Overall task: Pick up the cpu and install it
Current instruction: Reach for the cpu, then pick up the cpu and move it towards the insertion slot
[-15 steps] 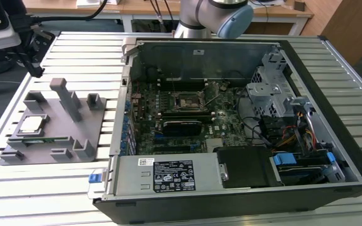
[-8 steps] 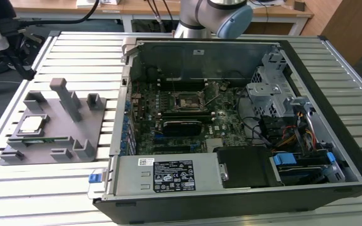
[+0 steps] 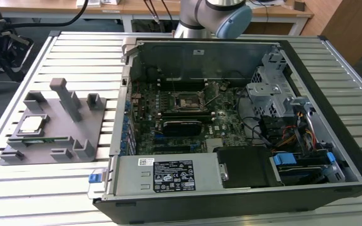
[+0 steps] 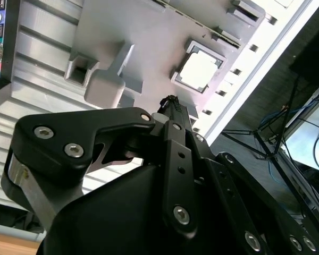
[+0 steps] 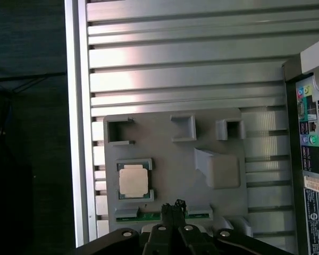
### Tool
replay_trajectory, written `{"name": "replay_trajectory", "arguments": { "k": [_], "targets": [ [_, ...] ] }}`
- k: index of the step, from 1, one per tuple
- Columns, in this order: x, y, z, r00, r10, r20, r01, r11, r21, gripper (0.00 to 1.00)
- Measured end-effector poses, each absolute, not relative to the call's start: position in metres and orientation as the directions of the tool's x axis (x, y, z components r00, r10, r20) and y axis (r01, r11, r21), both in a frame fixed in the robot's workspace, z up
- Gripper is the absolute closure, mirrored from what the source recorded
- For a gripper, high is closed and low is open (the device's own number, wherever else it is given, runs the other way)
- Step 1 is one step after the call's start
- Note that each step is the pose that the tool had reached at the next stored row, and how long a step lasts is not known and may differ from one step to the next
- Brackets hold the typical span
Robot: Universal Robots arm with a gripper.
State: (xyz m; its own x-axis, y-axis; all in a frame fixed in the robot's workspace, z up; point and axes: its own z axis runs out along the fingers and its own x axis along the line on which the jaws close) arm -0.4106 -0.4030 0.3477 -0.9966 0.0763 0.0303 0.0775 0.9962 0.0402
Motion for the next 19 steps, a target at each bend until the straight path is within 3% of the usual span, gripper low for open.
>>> {"name": "replay_trajectory", "arguments": {
  "k": [19],
  "targets": [
    [-0.432,-0.403,0.345,-0.997,0.076,0.032,0.077,0.996,0.039,0.89]
  ]
}}
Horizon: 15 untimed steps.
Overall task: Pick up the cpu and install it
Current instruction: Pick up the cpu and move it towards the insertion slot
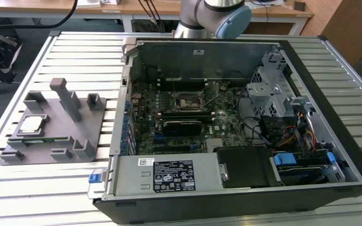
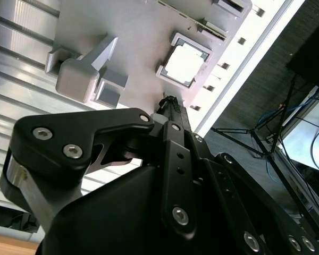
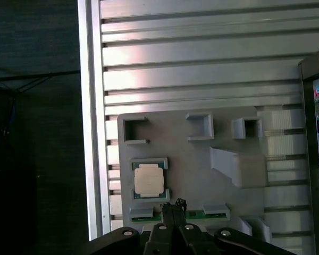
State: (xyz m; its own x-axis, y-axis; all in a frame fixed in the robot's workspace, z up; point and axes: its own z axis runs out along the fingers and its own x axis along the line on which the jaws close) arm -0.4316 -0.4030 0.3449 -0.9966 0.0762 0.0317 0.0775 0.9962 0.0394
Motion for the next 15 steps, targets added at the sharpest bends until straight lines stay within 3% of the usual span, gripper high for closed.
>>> {"name": "replay_trajectory", "arguments": {
  "k": [15],
  "targets": [
    [-0.433,-0.406,0.33,-0.998,0.058,0.036,0.06,0.998,0.038,0.89]
  ]
}}
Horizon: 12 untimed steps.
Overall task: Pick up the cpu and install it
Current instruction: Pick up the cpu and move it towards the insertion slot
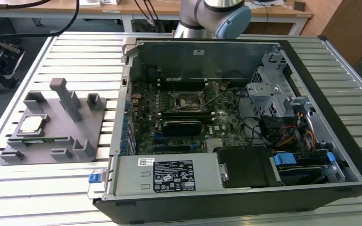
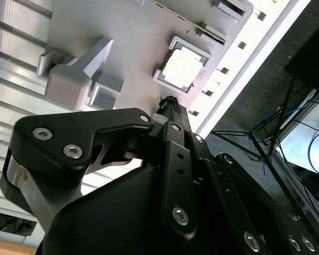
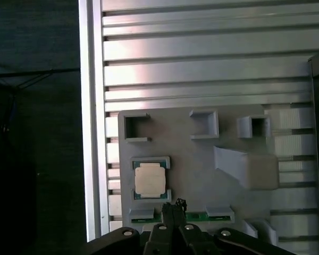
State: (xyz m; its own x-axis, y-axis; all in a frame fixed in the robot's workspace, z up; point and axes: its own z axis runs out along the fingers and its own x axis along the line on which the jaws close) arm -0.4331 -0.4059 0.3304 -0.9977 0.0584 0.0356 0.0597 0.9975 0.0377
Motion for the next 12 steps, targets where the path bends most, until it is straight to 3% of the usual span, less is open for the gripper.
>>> {"name": "replay_trajectory", "arguments": {
  "k": [3,6,7,12],
  "targets": [
    [-0.435,-0.4074,0.3292,-0.998,0.049,0.035,0.05,0.998,0.038,0.84],
    [-0.4361,-0.4114,0.3276,-0.999,0.042,0.035,0.043,0.998,0.038,0.65],
    [-0.4363,-0.4123,0.3263,-0.999,0.038,0.035,0.04,0.999,0.038,0.65],
    [-0.4364,-0.4124,0.3209,-0.999,-0.014,0.036,-0.012,0.999,0.037,0.42]
  ]
}}
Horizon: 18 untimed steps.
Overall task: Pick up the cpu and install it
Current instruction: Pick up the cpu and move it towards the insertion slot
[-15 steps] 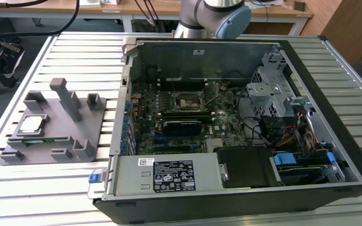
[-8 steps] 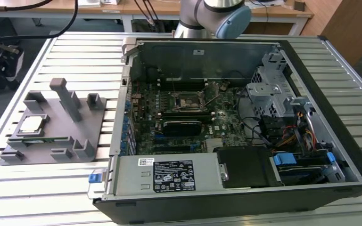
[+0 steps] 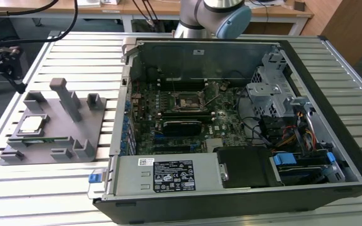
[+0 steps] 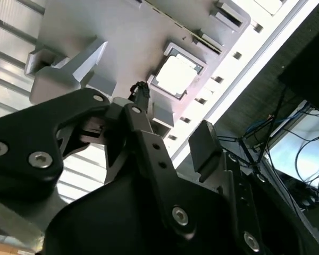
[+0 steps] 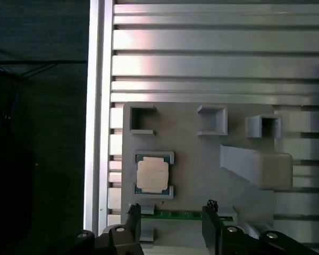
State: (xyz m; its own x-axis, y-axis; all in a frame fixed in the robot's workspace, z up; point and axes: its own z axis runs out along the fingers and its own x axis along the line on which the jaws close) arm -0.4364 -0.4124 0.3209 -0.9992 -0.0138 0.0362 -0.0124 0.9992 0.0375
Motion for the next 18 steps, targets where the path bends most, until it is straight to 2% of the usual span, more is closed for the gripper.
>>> {"name": "replay_trajectory", "arguments": {
  "k": [3,4,18],
  "targets": [
    [-0.44,-0.412,0.315,-0.999,-0.022,0.036,-0.02,0.999,0.038,0.36],
    [-0.441,-0.412,0.314,-0.999,-0.022,0.036,-0.02,0.999,0.038,0.3],
    [-0.444,-0.412,0.289,-0.999,-0.021,0.036,-0.02,0.999,0.037,0.3]
  ]
}}
